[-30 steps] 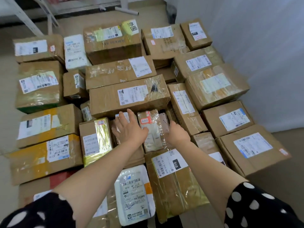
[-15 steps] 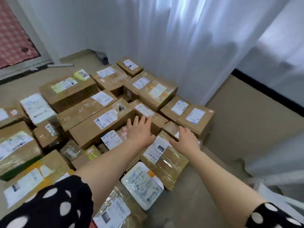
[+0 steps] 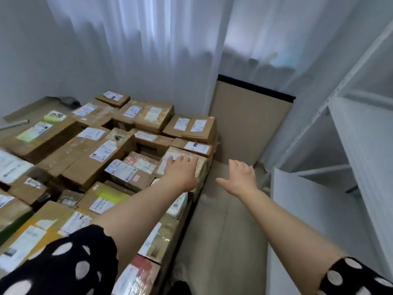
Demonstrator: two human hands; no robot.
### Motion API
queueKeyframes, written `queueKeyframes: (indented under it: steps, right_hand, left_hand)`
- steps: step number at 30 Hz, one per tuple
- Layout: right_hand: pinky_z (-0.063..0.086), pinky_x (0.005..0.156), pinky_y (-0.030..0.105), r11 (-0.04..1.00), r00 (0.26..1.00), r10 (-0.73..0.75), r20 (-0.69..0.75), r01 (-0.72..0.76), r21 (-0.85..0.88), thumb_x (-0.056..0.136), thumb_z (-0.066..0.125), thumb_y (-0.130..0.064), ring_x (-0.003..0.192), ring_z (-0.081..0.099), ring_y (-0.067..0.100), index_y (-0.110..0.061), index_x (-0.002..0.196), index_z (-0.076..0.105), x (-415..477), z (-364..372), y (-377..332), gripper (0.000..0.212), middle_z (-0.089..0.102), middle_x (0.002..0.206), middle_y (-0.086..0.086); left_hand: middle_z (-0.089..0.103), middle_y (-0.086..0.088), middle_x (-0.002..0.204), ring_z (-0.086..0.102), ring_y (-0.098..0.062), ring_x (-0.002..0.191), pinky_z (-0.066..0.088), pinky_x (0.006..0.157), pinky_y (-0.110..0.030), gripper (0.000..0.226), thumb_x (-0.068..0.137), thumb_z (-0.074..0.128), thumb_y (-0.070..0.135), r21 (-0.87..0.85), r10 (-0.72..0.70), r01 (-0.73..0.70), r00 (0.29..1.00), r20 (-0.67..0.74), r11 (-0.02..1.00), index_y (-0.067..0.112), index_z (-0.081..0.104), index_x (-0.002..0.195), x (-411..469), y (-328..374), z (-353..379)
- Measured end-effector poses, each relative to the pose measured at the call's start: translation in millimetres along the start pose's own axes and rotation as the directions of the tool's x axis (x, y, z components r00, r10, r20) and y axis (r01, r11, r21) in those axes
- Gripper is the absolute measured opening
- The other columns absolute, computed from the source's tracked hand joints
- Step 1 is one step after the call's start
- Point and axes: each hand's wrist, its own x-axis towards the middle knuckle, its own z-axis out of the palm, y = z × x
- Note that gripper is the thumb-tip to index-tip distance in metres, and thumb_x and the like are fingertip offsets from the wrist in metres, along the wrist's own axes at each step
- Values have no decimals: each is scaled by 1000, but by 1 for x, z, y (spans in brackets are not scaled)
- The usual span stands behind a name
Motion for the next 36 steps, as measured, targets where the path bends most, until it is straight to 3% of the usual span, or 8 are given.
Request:
queueKeyframes:
  steps: [7,11,19,24,30,36]
  right_hand:
    - [10,118,44,995,995,100,4,-100,20,87,53,-53,141,25,25,-12,144,29,-138,11,14,74,33,150,7]
    - [14,118,43,982,983,180,-26,-179,54,87,53,-53,141,26,26,-12,142,32,-196,15,15,72,36,149,9]
    - [20,114,44,905,895,424,-140,-417,81,88,51,-52,132,36,28,-11,136,38,-320,21,-19,65,44,139,10]
    - [14,116,45,805,777,593,-211,-581,122,96,37,-51,136,29,28,-11,140,36,-422,16,-91,59,39,144,10]
    - [0,118,44,685,607,694,-388,-722,95,101,27,-47,143,18,26,-10,141,36,-561,-24,-154,56,32,150,11]
    - [-7,117,42,529,410,753,-515,-843,102,102,22,-45,146,11,22,-14,145,33,-713,-57,-200,54,25,155,9]
  left_hand:
    - [31,-6,153,19,-27,144,8,118,-51,76,91,51,40,43,143,-143,990,12,989,21,11,153,-111,42,17]
    - [30,-4,153,20,-27,144,9,118,-49,78,91,51,43,101,229,-229,973,8,968,21,9,153,-151,52,13]
    - [31,-3,153,23,-24,143,12,118,-46,76,92,49,44,144,508,-499,861,-30,854,21,10,153,-237,42,18]
    - [30,-1,154,25,-22,142,15,117,-44,73,92,48,42,169,708,-691,703,-69,703,22,13,152,-313,16,9]
    - [36,-2,150,27,-22,140,17,116,-42,66,95,44,40,193,881,-861,451,-139,471,19,17,151,-422,30,-26]
    - [42,-3,146,33,-22,136,20,113,-34,57,97,41,37,238,936,-954,97,-338,184,15,28,148,-563,50,-54]
